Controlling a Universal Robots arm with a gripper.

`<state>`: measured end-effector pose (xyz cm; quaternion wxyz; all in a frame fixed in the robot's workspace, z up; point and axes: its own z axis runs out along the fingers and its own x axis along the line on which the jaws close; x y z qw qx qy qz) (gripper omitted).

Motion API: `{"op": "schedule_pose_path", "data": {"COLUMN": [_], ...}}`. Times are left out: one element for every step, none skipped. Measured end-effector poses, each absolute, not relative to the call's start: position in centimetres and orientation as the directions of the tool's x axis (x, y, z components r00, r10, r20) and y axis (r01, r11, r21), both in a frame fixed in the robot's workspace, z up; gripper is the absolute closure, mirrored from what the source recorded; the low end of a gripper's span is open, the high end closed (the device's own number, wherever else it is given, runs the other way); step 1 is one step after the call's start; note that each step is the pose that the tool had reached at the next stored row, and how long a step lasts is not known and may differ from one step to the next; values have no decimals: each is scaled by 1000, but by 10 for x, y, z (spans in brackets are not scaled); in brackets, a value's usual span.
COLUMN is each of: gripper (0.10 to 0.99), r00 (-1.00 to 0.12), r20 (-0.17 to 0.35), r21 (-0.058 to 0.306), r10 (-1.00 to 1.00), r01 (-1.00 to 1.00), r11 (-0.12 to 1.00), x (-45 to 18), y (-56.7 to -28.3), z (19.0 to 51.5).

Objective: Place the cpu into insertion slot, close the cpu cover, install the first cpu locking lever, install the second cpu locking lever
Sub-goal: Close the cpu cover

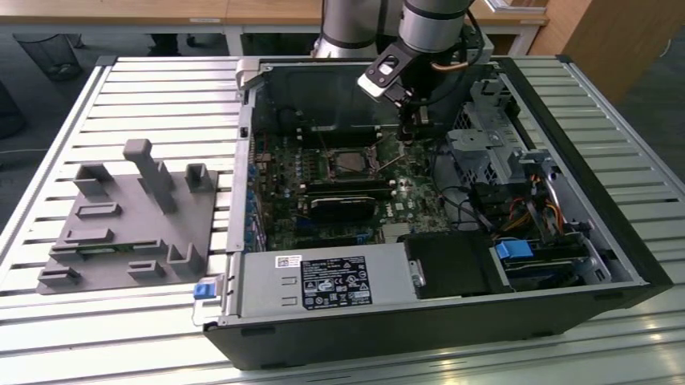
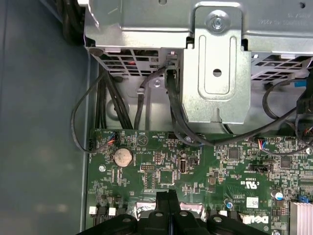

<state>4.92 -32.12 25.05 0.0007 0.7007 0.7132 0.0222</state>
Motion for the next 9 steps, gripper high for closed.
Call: {"op": "schedule_pose_path", "data": {"gripper": [969,969,969,969,969,969,969,969,969], "r00": [-18,-18,-18,-18,-18,-18,-18,-18,-18], "r20": [30,30,30,31,31,30,30,31,30], "r21": [32,32,31,31,30,30,30,30,30], "r10": [999,999,999,999,999,999,999,999,999], "r01": [999,999,999,999,999,999,999,999,999], "r11": [17,17,17,17,17,17,17,17,17], "x": [50,51,52,53,53,54,55,55,56], "y": [-321,-321,-321,-321,-321,-321,-321,-321,-321], "z": [251,251,251,251,251,251,251,251,251]}}
